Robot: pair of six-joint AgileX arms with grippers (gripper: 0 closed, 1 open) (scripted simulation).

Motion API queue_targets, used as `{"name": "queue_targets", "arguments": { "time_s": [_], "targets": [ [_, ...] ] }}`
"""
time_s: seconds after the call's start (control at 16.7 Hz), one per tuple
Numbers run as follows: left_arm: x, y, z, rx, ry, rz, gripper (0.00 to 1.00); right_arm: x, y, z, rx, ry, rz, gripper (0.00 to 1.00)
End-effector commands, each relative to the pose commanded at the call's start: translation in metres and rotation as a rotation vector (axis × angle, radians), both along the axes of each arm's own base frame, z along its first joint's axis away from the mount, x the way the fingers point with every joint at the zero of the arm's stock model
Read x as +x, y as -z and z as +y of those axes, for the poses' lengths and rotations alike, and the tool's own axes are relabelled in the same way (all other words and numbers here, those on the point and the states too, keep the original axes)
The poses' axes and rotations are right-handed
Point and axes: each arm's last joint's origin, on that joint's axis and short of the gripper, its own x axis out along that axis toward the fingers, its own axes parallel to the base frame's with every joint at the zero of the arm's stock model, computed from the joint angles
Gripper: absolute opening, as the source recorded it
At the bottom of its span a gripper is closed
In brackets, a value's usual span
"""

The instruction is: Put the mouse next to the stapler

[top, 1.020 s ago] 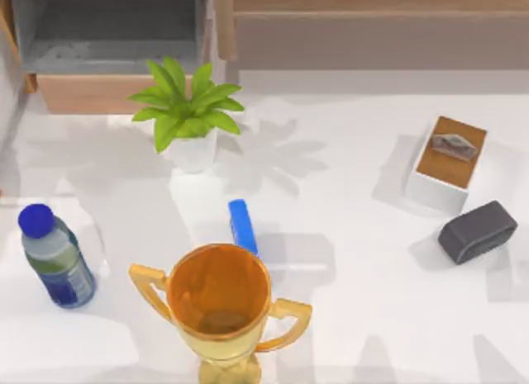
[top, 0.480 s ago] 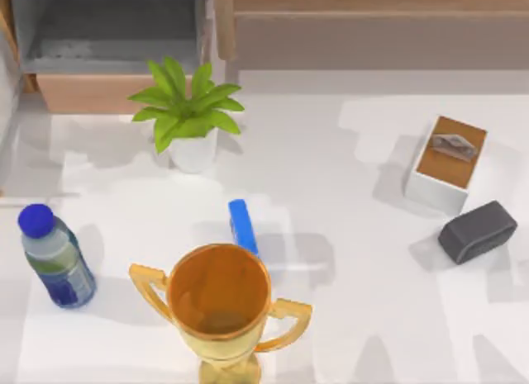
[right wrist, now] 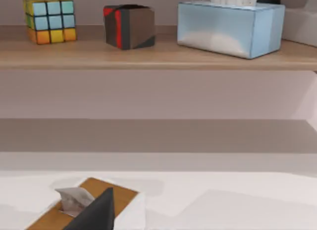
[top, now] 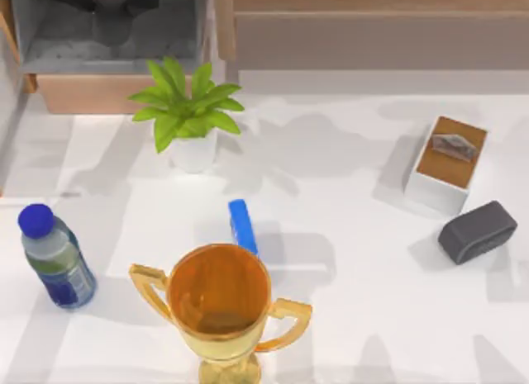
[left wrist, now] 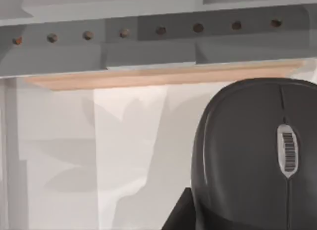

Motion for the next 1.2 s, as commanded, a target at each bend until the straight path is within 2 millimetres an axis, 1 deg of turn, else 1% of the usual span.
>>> {"name": "queue_targets", "arguments": {
  "time_s": [0.18,0.3,0.42,0.54,0.66,0.84,0.96,1.2],
  "targets": [
    [-0.025,0.024,-0.076,-0.072,0.045,0.060,0.00,0.000,0.000,0.000,0.000,0.000,0.000,1.00],
    [-0.045,0.045,-0.121,-0.109,0.054,0.113,0.00,0.000,0.000,0.000,0.000,0.000,0.000,1.00],
    [-0.066,0.069,-0.158,-0.126,0.042,0.173,0.00,0.000,0.000,0.000,0.000,0.000,0.000,1.00],
    [-0.085,0.096,-0.186,-0.125,0.015,0.231,0.00,0.000,0.000,0.000,0.000,0.000,0.000,1.00],
    [-0.101,0.121,-0.205,-0.108,-0.022,0.279,0.00,0.000,0.000,0.000,0.000,0.000,0.000,1.00],
    [-0.114,0.151,-0.220,-0.080,-0.074,0.323,0.00,0.000,0.000,0.000,0.000,0.000,0.000,1.00],
    [-0.116,0.157,-0.222,-0.072,-0.088,0.331,0.00,0.000,0.000,0.000,0.000,0.000,0.000,1.00],
    [-0.116,0.157,-0.222,-0.072,-0.088,0.331,0.00,0.000,0.000,0.000,0.000,0.000,0.000,1.00]
  ]
}}
